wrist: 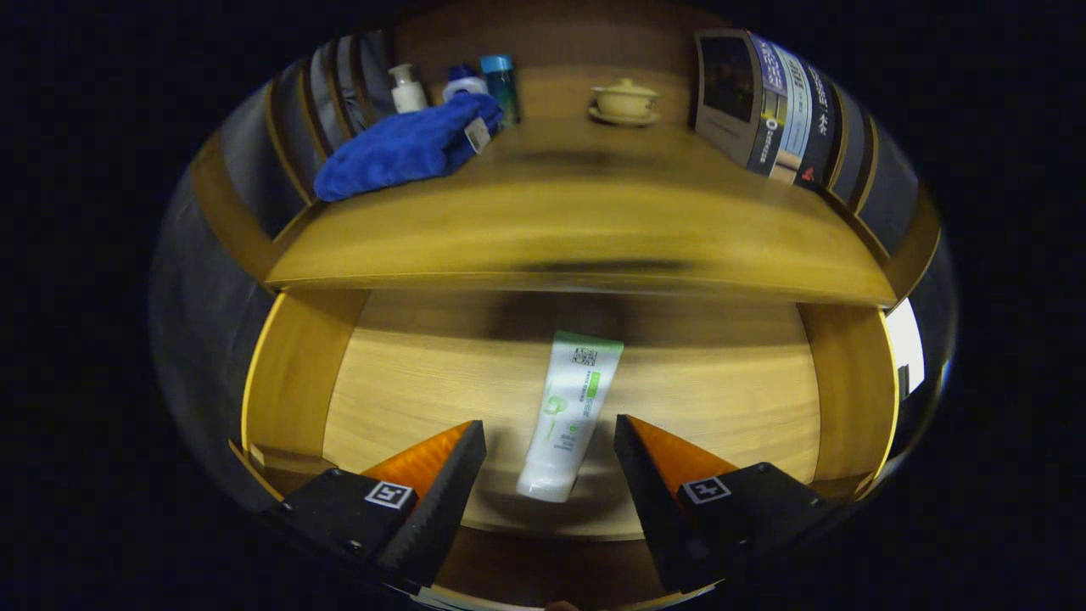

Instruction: Pull open the drawer, take out the items inside it, and place them on the countertop above the cabinet.

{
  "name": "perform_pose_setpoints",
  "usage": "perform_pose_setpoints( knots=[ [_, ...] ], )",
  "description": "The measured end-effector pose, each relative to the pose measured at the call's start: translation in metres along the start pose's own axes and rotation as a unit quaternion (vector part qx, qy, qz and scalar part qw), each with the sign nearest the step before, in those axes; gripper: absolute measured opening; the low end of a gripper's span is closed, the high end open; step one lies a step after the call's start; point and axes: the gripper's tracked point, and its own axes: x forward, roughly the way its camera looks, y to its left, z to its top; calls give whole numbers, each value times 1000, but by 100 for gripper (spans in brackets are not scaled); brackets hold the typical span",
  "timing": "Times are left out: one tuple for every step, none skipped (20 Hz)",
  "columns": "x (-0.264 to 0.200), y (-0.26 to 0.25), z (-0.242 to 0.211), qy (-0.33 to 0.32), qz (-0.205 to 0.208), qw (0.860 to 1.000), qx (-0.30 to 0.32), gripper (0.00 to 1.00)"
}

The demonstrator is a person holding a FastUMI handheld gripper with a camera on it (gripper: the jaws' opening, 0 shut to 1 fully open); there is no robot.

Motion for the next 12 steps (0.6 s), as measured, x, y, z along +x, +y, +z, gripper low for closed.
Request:
perform_pose_setpoints(
  knots=[
    [4,2,-2,11,-1,1000,1,97],
    [9,1,-7,24,-3,1000,0,97],
    [14,0,-10,35,-4,999,-2,97],
    [18,1,-17,47,-4,999,-3,97],
    [23,1,-21,56,-4,998,-2,97],
    [26,4,-24,66,-1,998,0,95],
    [27,5,-25,72,-2,997,-1,94],
    [26,1,-19,64,-13,998,-4,83],
    [22,-3,-14,62,-20,998,-4,73],
    [21,0,-9,59,-15,998,1,62],
    [14,1,-1,55,-10,998,6,52],
    [8,2,6,52,-5,999,10,49]
  ],
)
